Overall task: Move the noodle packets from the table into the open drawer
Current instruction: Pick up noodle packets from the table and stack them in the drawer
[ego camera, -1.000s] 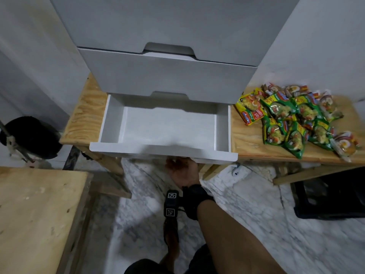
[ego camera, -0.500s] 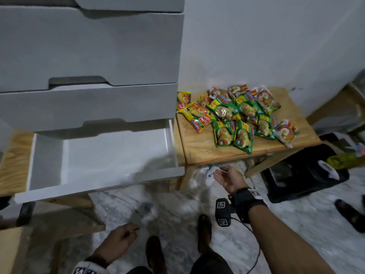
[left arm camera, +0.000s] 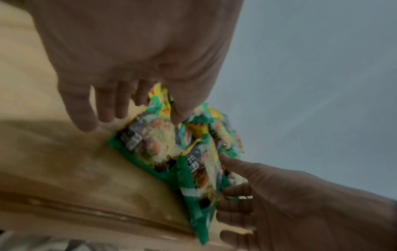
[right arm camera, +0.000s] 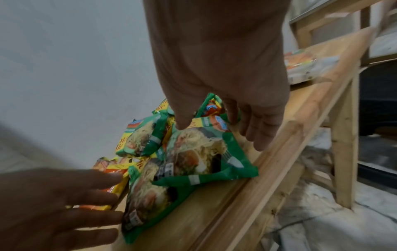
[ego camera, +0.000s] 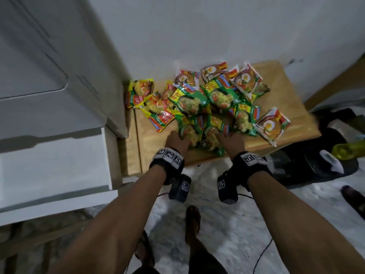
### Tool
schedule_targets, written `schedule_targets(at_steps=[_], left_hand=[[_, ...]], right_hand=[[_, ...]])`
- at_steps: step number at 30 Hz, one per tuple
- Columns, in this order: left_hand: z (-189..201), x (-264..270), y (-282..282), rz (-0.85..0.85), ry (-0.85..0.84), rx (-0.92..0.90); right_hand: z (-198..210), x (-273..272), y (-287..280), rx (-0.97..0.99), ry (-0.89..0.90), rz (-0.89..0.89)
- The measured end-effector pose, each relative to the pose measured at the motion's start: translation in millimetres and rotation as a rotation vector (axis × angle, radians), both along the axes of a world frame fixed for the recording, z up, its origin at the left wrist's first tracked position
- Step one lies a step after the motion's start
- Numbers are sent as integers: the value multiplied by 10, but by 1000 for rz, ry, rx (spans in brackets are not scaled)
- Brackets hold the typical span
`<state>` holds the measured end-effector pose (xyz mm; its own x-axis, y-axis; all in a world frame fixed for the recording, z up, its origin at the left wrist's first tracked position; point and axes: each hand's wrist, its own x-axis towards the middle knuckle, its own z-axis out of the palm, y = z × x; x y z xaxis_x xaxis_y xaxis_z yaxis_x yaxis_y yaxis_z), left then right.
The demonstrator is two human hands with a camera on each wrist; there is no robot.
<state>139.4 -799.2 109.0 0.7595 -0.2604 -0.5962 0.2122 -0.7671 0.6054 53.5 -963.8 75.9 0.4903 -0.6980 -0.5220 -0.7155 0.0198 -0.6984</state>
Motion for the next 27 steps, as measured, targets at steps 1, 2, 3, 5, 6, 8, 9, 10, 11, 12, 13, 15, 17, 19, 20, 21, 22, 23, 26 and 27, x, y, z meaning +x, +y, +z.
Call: schedule_targets(at_steps=[1, 2, 3, 5, 6, 8, 9, 10, 11, 12, 13, 15, 17, 19, 20, 21, 22, 23, 26, 27], left_hand=[[-88, 51, -86, 52, 44, 32], [-161, 86, -155, 84, 68, 64], [-215, 106, -210, 101, 82, 98], [-284, 129, -292, 111, 79, 139], [-299, 136, -318, 111, 74, 147], [-362, 164, -323, 125, 100, 140], [-375, 182, -310, 149, 135, 131], [-377, 192, -293, 178, 178, 109], [-365, 192, -273, 203, 208, 71], [-331, 174, -259, 228, 223, 32], [-304, 148, -245, 256, 226, 2], [-202, 69, -218, 286, 214, -37], [-76, -26, -161, 292, 217, -84], [131, -130, -42, 291, 203, -134], [222, -170, 42, 294, 183, -162], [323, -205, 146, 297, 154, -187], [441, -241, 278, 303, 133, -209], [545, -270, 433, 309, 105, -236], [905, -311, 1024, 355, 60, -327], [1015, -308, 1263, 374, 34, -366]], right_hand=[[-48, 33, -18, -10, 19, 28], [-96, 65, -28, -24, 28, 44], [-168, 92, -36, -40, 41, 65], [-229, 123, -30, -35, 69, 81], [-256, 137, -27, -15, 65, 71], [-250, 149, -24, 20, 33, 32], [-241, 152, -35, 43, 15, 16], [-231, 143, -48, 65, 6, 2], [-212, 122, -51, 90, -2, -7], [-190, 100, -56, 126, -12, -9], [-187, 72, -65, 164, -24, -17], [-98, 13, -52, 241, -74, -27], [110, -54, 28, 301, -172, -7], [354, -129, 121, 368, -254, 3], [480, -164, 174, 393, -281, 9], [609, -194, 235, 398, -307, 22], [734, -214, 307, 392, -329, 31], [857, -231, 393, 391, -349, 37], [1236, -218, 739, 400, -401, 83], [1355, -195, 897, 403, -417, 111]])
